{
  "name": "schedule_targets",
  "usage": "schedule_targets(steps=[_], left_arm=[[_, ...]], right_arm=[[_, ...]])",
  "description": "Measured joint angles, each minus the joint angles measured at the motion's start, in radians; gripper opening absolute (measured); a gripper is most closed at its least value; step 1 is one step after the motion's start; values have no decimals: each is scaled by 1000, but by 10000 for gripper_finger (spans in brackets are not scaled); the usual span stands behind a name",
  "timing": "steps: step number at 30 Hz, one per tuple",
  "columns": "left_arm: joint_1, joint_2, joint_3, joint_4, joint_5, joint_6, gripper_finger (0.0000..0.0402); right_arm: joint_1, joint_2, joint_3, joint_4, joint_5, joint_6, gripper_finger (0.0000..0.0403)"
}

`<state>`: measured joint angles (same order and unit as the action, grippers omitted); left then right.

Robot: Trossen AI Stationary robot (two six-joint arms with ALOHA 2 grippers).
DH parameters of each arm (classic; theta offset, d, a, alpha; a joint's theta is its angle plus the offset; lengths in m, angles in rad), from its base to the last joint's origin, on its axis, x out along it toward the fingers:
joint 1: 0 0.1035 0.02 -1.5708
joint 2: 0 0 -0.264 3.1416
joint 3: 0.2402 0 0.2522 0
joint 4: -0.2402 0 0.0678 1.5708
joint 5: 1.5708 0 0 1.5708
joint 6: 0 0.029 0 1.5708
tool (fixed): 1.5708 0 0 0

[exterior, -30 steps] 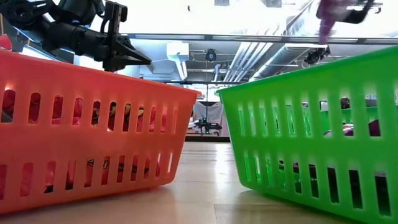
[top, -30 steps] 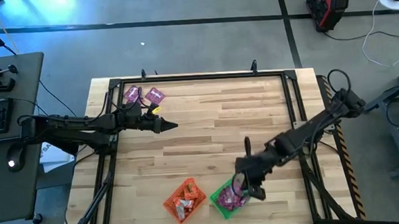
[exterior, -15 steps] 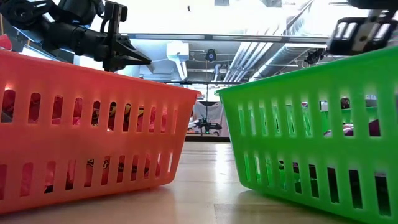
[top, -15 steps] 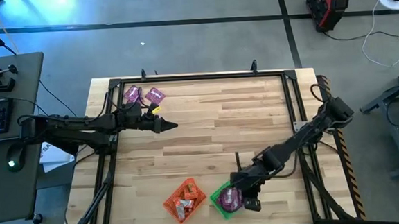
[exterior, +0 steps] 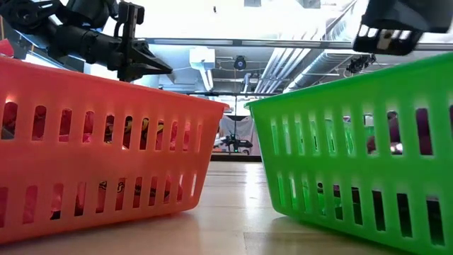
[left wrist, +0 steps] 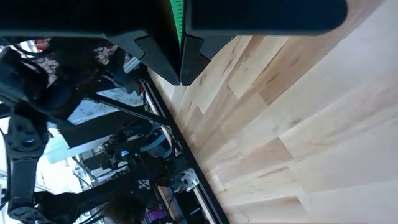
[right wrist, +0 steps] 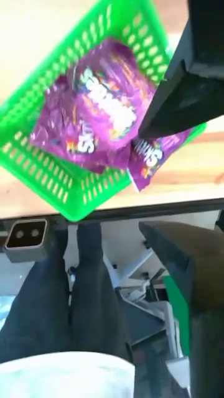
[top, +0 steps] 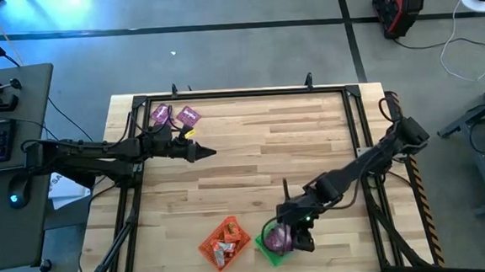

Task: Sort candy by brand, put in halloween buckets
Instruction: Put the purple candy into the green bin

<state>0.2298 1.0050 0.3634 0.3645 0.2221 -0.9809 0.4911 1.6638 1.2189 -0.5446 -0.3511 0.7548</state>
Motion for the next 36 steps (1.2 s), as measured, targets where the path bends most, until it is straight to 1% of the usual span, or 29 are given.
schedule_targets(steps=[4,6,8,10,11,12,14,15,17,19,20,22,24,26,27,29,31,33,34,36], left_arm=[[14,0,0,6,-21,12,0],[36,1,-1,59,-22,38,0],[71,1,28,105,-20,77,0],[125,0,109,51,1,126,0],[155,0,164,-28,24,165,0],[181,6,228,-144,40,222,0],[221,37,369,-426,42,371,0],[240,61,442,-580,24,452,0],[275,119,576,-834,-51,612,0],[314,187,685,-1025,-158,733,2],[339,221,725,-1096,-198,783,7],[396,289,780,-1183,-242,859,21],[460,348,806,-1228,-258,889,41],[520,401,810,-1250,-260,897,66],[547,426,809,-1258,-261,897,79],[590,474,809,-1258,-262,898,104],[625,517,809,-1244,-261,914,127],[653,560,809,-1215,-260,938,147],[667,581,809,-1203,-261,951,156],[696,624,809,-1182,-260,975,172]], right_arm=[[-20,0,83,-160,1,-60,241],[-32,0,134,-274,14,-110,244],[-42,0,188,-380,69,-164,244],[-54,-1,245,-462,154,-211,245],[-61,-1,268,-491,194,-229,245],[-70,-1,292,-517,226,-240,245],[-89,-1,329,-572,270,-259,245],[-97,-2,345,-606,287,-263,245],[-113,-13,356,-674,330,-257,245],[-123,-39,344,-725,385,-224,245],[-126,-59,326,-744,415,-196,245],[-128,-115,261,-765,452,-130,244],[-127,-180,168,-755,450,-41,239],[-124,-248,60,-749,448,110,223],[-117,-281,4,-734,447,192,209],[-91,-342,-108,-683,448,369,167],[-57,-391,-217,-601,444,548,107],[-25,-424,-315,-473,440,710,38],[-11,-433,-358,-394,441,773,20],[5,-435,-425,-230,453,873,18]])
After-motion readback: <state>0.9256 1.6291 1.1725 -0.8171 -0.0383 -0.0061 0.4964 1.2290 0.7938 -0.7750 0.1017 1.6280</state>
